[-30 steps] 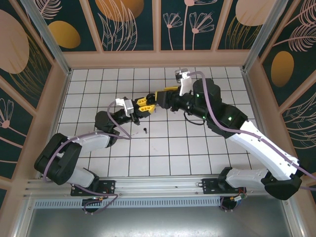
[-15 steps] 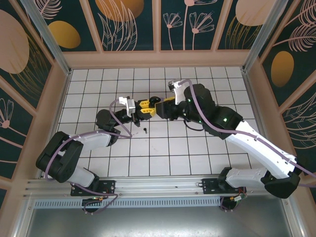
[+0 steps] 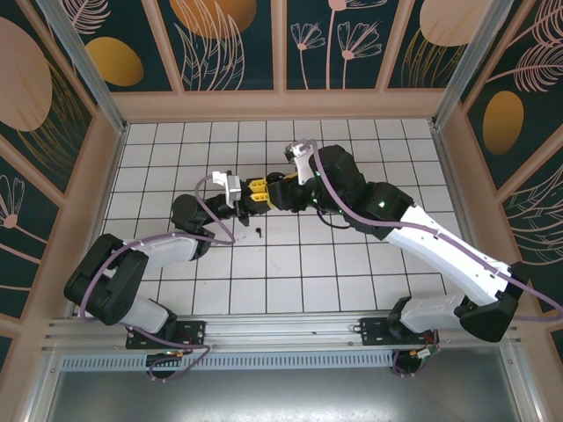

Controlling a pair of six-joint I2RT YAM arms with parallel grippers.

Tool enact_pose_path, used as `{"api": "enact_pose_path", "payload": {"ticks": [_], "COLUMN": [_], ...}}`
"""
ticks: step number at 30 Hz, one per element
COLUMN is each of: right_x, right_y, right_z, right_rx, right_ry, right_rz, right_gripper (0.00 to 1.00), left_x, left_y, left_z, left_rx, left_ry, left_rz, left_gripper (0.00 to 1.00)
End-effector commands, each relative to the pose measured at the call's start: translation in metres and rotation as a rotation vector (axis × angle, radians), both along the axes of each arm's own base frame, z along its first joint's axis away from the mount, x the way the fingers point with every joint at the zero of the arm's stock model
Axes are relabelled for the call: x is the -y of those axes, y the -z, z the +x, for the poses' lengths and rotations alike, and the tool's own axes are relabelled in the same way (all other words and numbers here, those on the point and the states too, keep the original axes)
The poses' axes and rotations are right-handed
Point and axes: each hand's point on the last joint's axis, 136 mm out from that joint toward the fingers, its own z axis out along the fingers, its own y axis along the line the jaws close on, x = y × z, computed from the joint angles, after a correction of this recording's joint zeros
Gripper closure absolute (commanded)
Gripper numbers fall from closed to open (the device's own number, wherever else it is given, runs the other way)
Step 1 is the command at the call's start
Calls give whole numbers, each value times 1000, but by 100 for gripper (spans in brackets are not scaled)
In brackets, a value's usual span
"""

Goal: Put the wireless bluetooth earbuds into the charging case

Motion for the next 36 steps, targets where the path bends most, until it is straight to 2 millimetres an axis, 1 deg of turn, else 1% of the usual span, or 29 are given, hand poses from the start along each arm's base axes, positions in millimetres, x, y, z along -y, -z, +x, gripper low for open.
{"api": "enact_pose_path", "payload": {"ticks": [1,4,12,20,26,31,36], "right_x": [-2,-4,-10,-12,-16,-15,-8], "right_y": [-14,-14,-15,-17,-13,-20,-34], "right_z": [3,5,8,9,11,12,14], "right_rx": [42,43,48,52,51,67,100], "right_ry": [3,4,-4,-1,2,12,39], "right_rz": [1,-2,-6,0,-9,3,20], "right_gripper": [52,54,66,68,77,85,90], "left_x": [1,1,2,2,3,4,4], "left_y": [-13,-15,-17,-17,-17,-14,-12], "left_z": [-5,-5,-4,-2,0,2,5], "left_rx": [32,33,32,25,15,1,-8], "left_ry": [26,28,29,26,24,17,1], "left_rz": [-26,-30,-35,-39,-41,-37,-37], "left_gripper": [100,100,100,100,100,100,100]}}
